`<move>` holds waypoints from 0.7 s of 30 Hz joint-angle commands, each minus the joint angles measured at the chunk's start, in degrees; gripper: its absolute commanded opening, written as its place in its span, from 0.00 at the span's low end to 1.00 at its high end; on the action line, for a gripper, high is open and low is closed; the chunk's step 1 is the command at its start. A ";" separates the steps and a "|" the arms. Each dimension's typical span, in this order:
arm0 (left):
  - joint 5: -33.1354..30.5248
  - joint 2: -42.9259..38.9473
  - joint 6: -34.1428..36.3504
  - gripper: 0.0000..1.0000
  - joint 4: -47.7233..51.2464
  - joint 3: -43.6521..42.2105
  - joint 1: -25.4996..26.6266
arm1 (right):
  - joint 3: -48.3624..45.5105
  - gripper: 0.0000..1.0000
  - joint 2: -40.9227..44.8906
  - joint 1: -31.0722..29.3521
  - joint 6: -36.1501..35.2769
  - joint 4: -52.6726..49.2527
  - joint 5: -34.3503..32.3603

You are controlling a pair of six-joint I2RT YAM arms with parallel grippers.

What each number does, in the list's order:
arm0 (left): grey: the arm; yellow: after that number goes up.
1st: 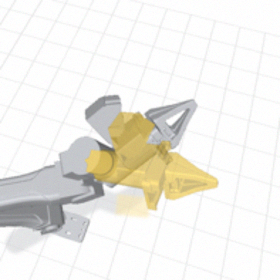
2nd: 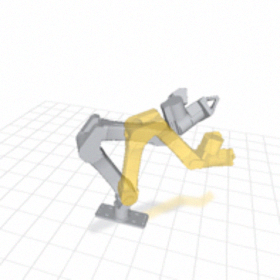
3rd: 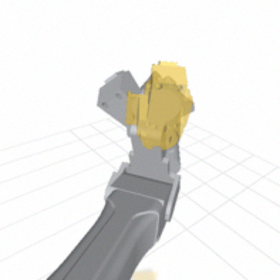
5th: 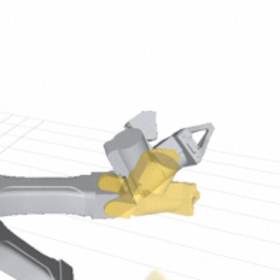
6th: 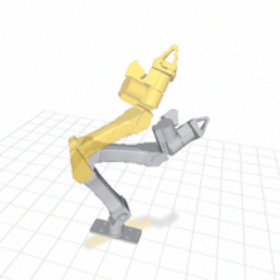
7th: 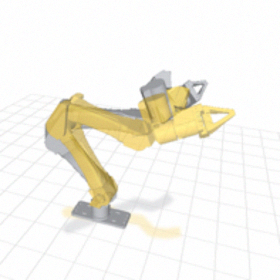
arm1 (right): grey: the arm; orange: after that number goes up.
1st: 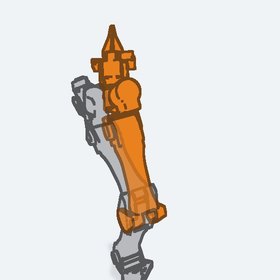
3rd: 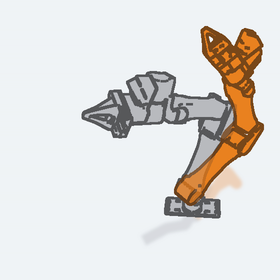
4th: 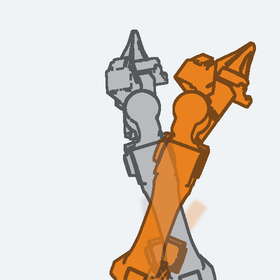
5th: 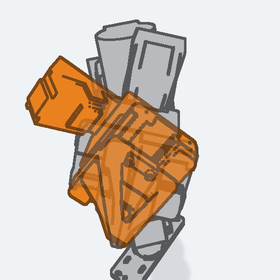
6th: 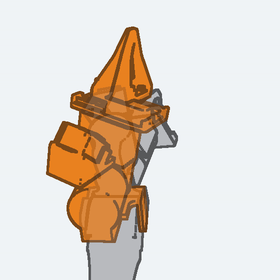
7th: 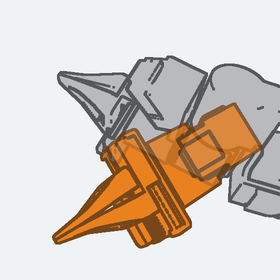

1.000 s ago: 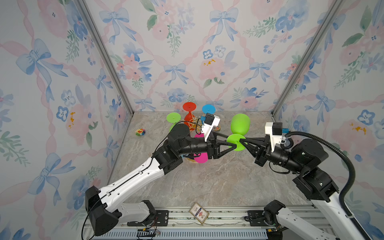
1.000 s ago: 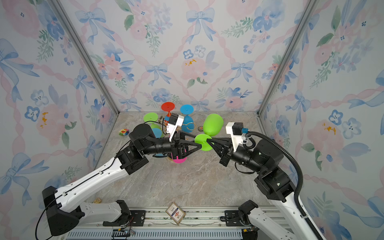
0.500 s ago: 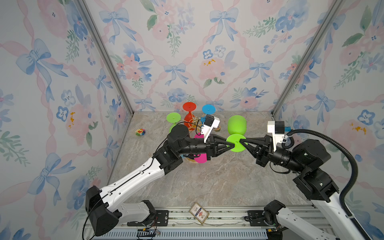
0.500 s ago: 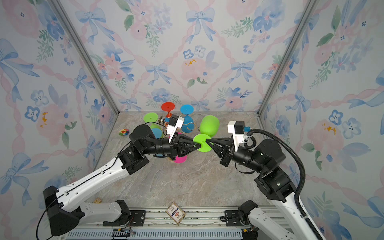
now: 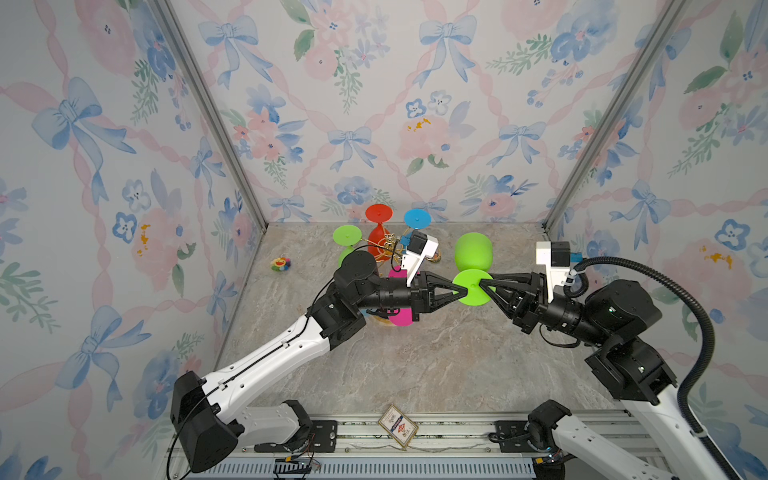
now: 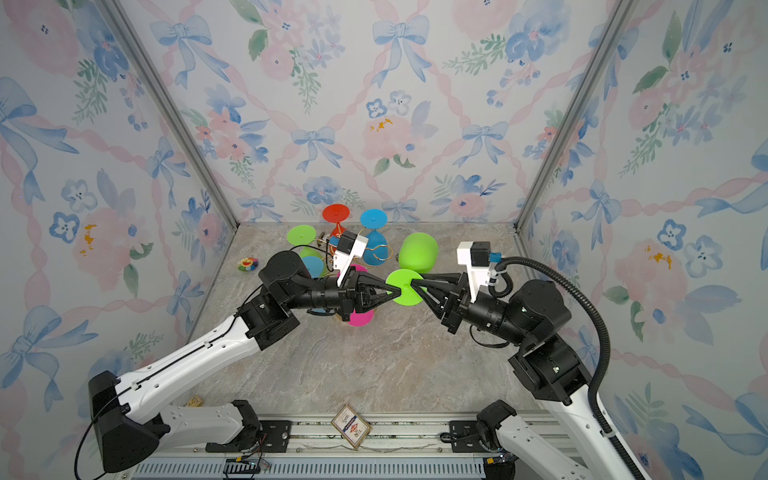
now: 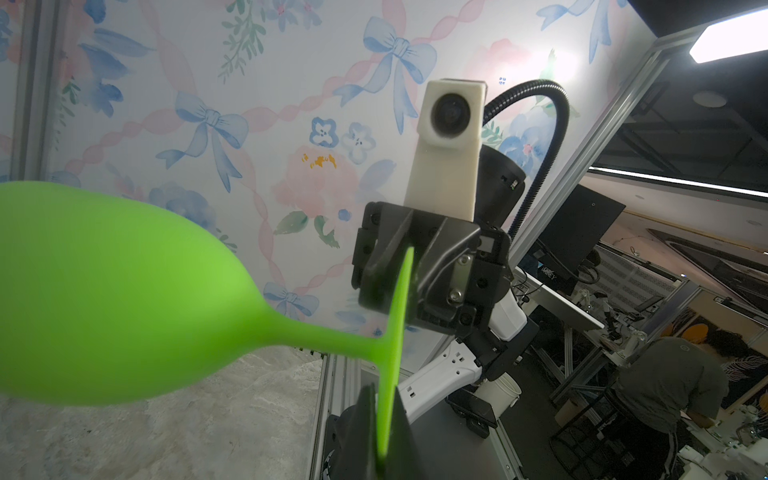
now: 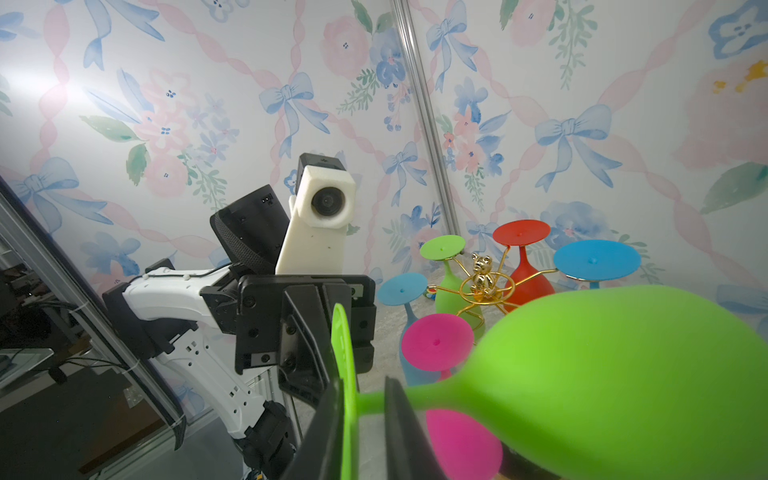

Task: Take the wine glass off the wine glass rack
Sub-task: 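Grasp the green glass's base with the left gripper beside the right gripper, then open and withdraw the right gripper while the left gripper pulls the glass nearer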

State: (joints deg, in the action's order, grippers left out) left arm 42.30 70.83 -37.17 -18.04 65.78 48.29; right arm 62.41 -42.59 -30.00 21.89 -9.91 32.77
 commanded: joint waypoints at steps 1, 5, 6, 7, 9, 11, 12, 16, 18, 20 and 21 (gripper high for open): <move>1.24 -1.06 0.37 0.00 -1.96 -0.21 -0.57 | -0.33 0.36 0.63 0.38 0.87 1.16 -0.06; -1.92 -1.94 6.09 0.00 4.18 0.99 -0.74 | 1.38 0.54 1.36 0.38 1.24 -1.51 -1.65; -3.26 -2.16 8.22 0.00 6.78 1.57 -0.74 | 2.00 0.58 1.68 0.42 1.50 -2.47 -2.45; -4.41 -2.46 9.75 0.00 8.46 1.95 -0.74 | 2.54 0.62 1.87 0.44 1.64 -3.55 -3.30; -5.91 -3.11 12.67 0.00 10.85 2.37 -0.85 | 4.06 0.69 2.39 0.69 1.84 -6.00 -5.77; -5.94 -3.80 14.86 0.00 11.53 2.21 -0.85 | 6.04 0.76 2.60 1.06 1.99 -9.44 -9.44; -5.87 -3.95 16.00 0.00 11.97 2.40 -0.78 | 7.39 0.78 2.45 1.29 2.14 -11.58 -11.40; -6.24 -3.93 23.65 0.00 14.52 3.13 1.88 | 14.24 0.80 0.16 3.38 4.12 -20.68 -19.70; -9.15 -3.66 28.67 0.00 16.47 3.62 4.47 | 17.73 0.80 -1.69 5.27 5.76 -25.52 -22.57; -13.60 -3.05 34.00 0.00 19.53 4.80 7.29 | 20.45 0.79 -3.31 7.52 7.02 -29.33 -23.06; -16.88 -2.70 36.94 0.00 21.33 5.45 8.86 | 21.51 0.79 -4.06 8.89 7.82 -31.00 -22.80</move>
State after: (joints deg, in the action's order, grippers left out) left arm 32.32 68.07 -11.46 -1.32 68.69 54.33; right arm 81.41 -44.36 -23.66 26.70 -31.40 14.09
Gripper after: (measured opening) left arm 0.050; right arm 0.789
